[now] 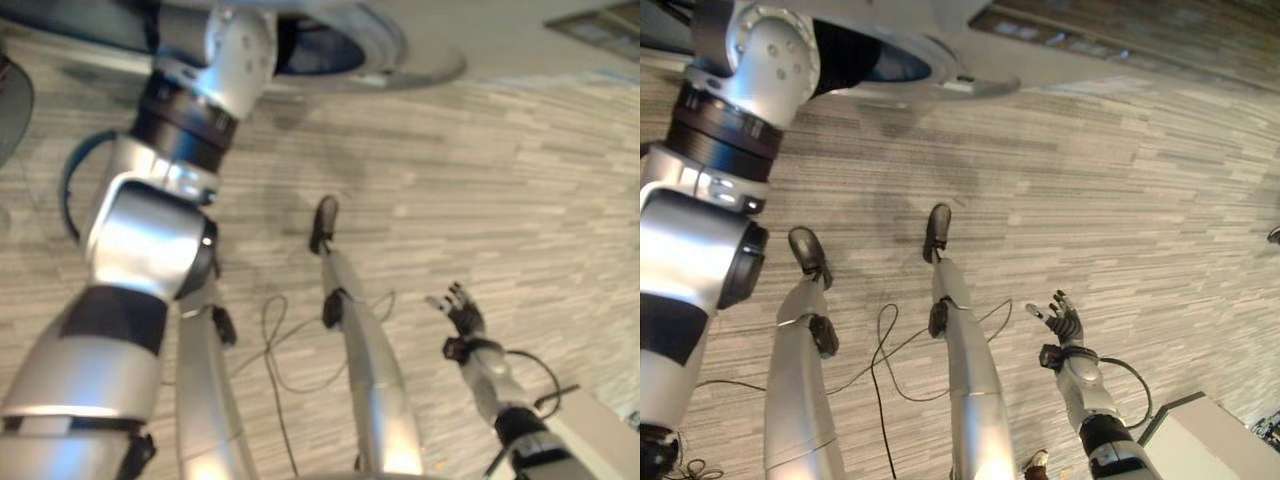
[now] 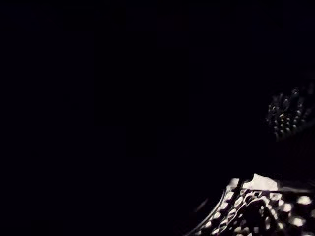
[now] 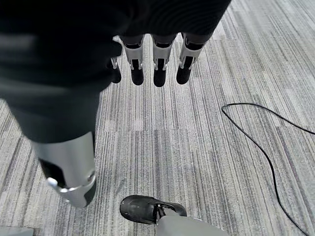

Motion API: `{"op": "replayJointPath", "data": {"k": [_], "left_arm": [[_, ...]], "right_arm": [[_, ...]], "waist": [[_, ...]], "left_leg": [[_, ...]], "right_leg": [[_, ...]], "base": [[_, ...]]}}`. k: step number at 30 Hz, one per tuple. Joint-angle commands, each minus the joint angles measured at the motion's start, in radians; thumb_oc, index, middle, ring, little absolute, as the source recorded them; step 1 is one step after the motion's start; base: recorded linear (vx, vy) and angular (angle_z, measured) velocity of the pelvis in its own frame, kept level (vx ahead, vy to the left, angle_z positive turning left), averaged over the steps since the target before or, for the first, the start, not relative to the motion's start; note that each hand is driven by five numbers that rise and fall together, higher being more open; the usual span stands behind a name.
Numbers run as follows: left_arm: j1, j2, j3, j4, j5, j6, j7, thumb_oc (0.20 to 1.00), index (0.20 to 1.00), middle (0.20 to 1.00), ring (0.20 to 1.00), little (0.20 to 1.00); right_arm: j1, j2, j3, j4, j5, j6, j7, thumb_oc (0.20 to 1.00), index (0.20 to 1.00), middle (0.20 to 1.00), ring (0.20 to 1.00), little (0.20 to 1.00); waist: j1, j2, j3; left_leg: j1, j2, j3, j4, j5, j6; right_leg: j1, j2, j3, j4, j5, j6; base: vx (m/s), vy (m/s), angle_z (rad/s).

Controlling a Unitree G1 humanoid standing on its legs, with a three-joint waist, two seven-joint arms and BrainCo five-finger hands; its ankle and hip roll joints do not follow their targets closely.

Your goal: Grab the laundry basket,head to the washer,open it,put in the laundry and shut it.

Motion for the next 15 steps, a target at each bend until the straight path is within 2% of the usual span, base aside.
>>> {"op": "replayJointPath", "data": {"k": [1,7,11,15], "left_arm": [[-0.244,0.038,-0.067,-0.01,0.029,-0.049,-0.052,0.2,0.2,0.2,0.2,0.2],[-0.351,0.118,-0.153,0.063,0.078,-0.019,-0.058,0.2,0.2,0.2,0.2,0.2],[-0.399,0.171,-0.197,0.075,0.113,-0.011,-0.051,0.2,0.2,0.2,0.2,0.2],[-0.41,0.198,-0.201,0.089,0.125,-0.009,-0.035,0.2,0.2,0.2,0.2,0.2]], "right_arm": [[0.055,-0.147,-0.064,-0.059,-0.015,0.002,-0.015,1.0,1.0,1.0,1.0,1.0],[0.102,-0.22,-0.154,-0.095,-0.02,-0.006,-0.022,1.0,1.0,1.0,1.0,1.0],[0.16,-0.243,-0.211,-0.08,-0.028,0.002,-0.013,1.0,1.0,1.0,1.0,1.0],[0.185,-0.248,-0.231,-0.059,-0.026,0.003,-0.007,1.0,1.0,1.0,1.0,1.0]], "waist": [[-0.072,0.07,0.0],[-0.103,0.069,-0.007],[-0.109,0.071,-0.015],[-0.104,0.074,-0.017]], "left_leg": [[0.145,0.028,-0.046,-0.225,0.004,-0.029],[0.154,0.02,-0.03,-0.218,-0.013,-0.019],[0.147,0.02,-0.028,-0.209,-0.019,-0.016],[0.139,0.022,-0.026,-0.196,-0.024,-0.013]], "right_leg": [[0.139,0.047,0.03,0.229,-0.342,0.045],[0.146,0.051,0.05,0.206,-0.333,0.044],[0.139,0.054,0.053,0.206,-0.335,0.039],[0.134,0.055,0.053,0.208,-0.336,0.036]], "base": [[0.03,0.077,-0.08],[0.03,0.057,-0.07],[0.02,0.016,-0.01],[0.0,0.0,0.0]]}}
